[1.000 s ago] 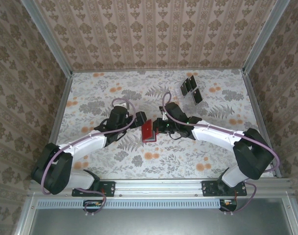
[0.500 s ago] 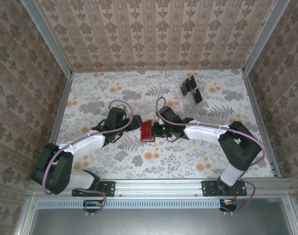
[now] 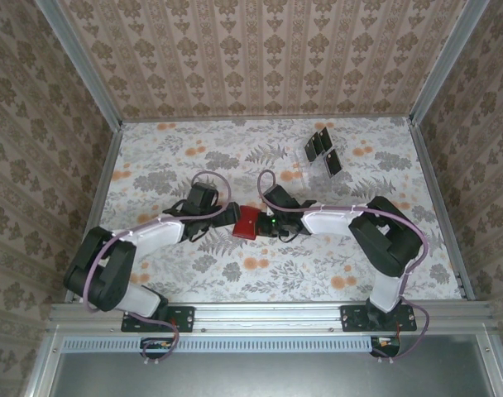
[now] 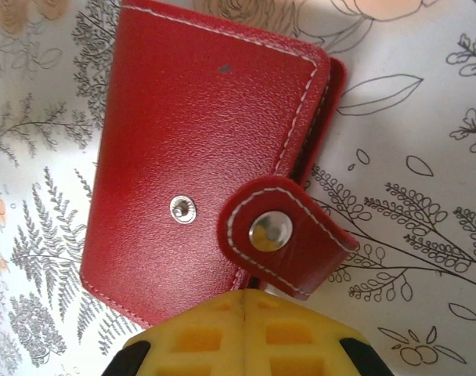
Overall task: Put the credit cards into the card holder
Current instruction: Close the card holder at the center of the table, then close the button on the card holder.
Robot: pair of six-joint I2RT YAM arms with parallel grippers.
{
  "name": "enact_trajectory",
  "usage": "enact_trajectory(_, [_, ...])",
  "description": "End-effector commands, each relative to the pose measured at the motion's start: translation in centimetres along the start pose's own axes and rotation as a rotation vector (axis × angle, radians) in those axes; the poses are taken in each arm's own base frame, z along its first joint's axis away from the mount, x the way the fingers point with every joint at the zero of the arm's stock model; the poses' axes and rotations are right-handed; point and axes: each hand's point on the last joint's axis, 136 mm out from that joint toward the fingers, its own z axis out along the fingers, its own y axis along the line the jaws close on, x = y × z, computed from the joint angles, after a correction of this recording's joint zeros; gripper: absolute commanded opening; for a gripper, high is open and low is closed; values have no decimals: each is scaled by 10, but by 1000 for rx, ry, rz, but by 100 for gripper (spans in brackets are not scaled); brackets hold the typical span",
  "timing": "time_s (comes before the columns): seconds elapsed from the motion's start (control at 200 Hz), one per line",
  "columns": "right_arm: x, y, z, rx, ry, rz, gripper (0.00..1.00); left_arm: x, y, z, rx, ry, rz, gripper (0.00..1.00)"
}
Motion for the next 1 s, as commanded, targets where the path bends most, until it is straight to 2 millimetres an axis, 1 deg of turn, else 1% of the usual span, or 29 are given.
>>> enact_trajectory(0.0, [-10,14,2,-31,-24,-10,0,3,1,5,-7,46,62,100])
enact_trajectory(0.1, [-10,13,3,-28,-23,-9,0,5,0,10,2,47,76,100])
enact_trajectory(0.185, [-10,13,3,-27,-23,-9,0,6,-5,10,25,37,91,100])
enact_trajectory(0.36, [-9,12,4,-24,-20,-9,0,7,-15,8,48,22,124,100])
enact_trajectory(0.535, [-10,11,5,-20,-19,-8,0,17,-11,11,29,38,127,100])
enact_trajectory(0.665, [-12,13,3,-18,-22,-14,0,28,-5,13,-13,52,134,100])
enact_trajectory(0.78, [-15,15,0,-17,-22,-25,0,40,4,14,-85,70,151,100])
enact_trajectory(0.915, [-16,17,-1,-16,-22,-32,0,51,22,14,-217,102,164,100])
enact_trajectory(0.995, [-18,19,-2,-14,-21,-38,0,55,31,13,-264,110,152,100])
